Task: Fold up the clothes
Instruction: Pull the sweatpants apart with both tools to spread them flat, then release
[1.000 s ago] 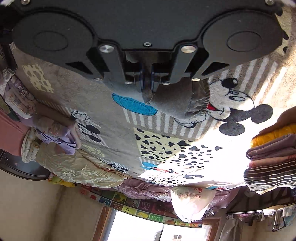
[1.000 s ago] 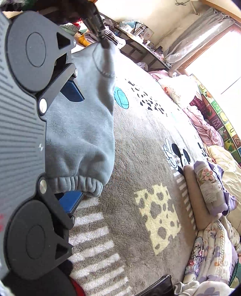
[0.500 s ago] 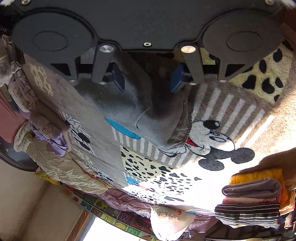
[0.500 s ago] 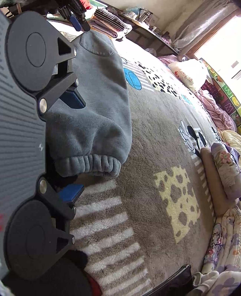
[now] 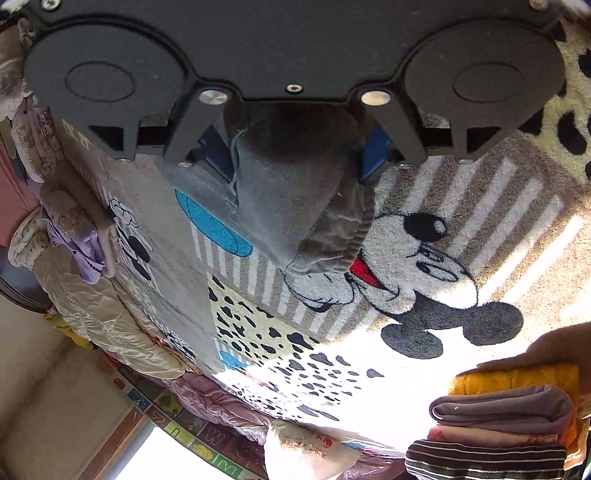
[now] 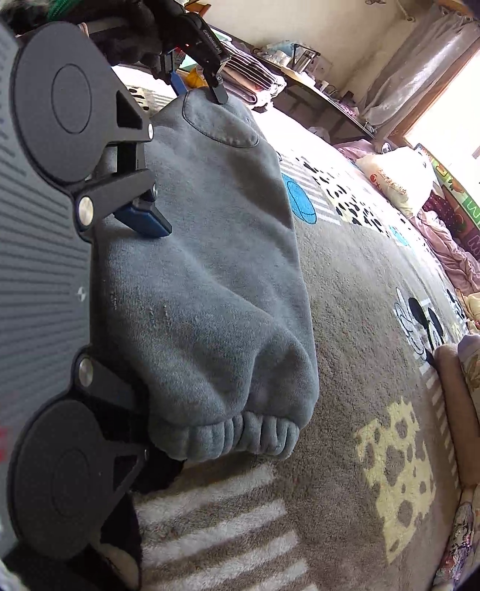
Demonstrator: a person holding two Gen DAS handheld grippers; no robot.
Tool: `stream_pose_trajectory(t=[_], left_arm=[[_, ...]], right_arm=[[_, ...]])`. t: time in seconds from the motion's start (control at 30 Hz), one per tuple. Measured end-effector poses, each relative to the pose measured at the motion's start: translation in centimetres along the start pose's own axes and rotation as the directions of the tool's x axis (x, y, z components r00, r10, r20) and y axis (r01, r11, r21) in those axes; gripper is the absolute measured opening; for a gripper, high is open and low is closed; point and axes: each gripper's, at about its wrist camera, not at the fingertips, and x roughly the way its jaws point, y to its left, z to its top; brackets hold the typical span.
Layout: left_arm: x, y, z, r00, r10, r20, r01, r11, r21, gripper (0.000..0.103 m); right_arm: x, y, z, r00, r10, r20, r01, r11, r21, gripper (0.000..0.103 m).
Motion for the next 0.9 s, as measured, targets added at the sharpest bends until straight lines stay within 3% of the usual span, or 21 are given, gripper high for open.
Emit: stream_pose_trajectory(t=[0.03,0.13,0.3,0.4,0.47,0.5,0.57,0.6,0.67,0.83,0.9], left_arm=[[0.4,-0.4,0.1,1.0,-0.009,-0.004,0.009,1.0,0.023,0.033],[0.3,-2.1,1.6,0.999,-0.049,0.02,0.048,0.997,0.06,0.025],[-0.9,-5.2,5.8,0.982,-0.126,0.139,0.114,0.989,0.091,0.024],[-0.6,-5.7,7.2,0.975,-0.129,0.179,0.117,0.99,0.078,0.029],[0.3,-5.0,6.5,0.985,-0.094,0.146,0.083,0.993,0.083,0.051],[0.7,-4.4,5.8,0.991,-0.057,0.119,0.047,0.995,0.088,0.056],[1.5,-3.4,4.4,0.998,0.019,0.064,-0.025,0.995,0.1,0.056],[1.3,-2.7,3.6,0.998,0.029,0.057,-0.035,0.995,0.097,0.056],[0.7,-1.4,2.5,0.998,0.035,0.058,-0.039,0.996,0.084,0.056],[0.0,-0.4,3.2,0.995,0.026,0.095,-0.031,0.998,0.051,0.056],[0.4,-0.9,4.2,0.994,0.02,0.106,-0.027,0.998,0.057,0.056]], right_arm=[[-0.1,-0.1,0.5,1.0,0.013,0.015,-0.013,1.0,-0.002,0.044],[-0.5,0.0,2.5,0.997,0.047,0.061,-0.045,0.999,-0.024,0.03],[-1.5,1.6,8.6,0.978,0.084,0.189,-0.058,0.989,-0.138,0.027],[-2.1,3.3,12.2,0.952,0.088,0.293,-0.014,0.969,-0.246,0.027],[-1.8,3.8,13.7,0.937,0.049,0.347,0.062,0.951,-0.301,0.027],[-0.9,3.7,14.0,0.938,0.002,0.346,0.12,0.937,-0.329,0.029],[1.1,3.1,14.7,0.945,-0.113,0.307,0.225,0.905,-0.36,0.064],[2.3,2.1,14.7,0.955,-0.182,0.235,0.256,0.905,-0.339,0.071],[2.7,-0.2,13.8,0.961,-0.205,0.183,0.252,0.923,-0.29,0.071],[1.0,-4.7,12.0,0.968,-0.167,0.19,0.198,0.966,-0.164,0.074],[0.7,-5.0,12.6,0.964,-0.163,0.21,0.199,0.966,-0.162,0.074]])
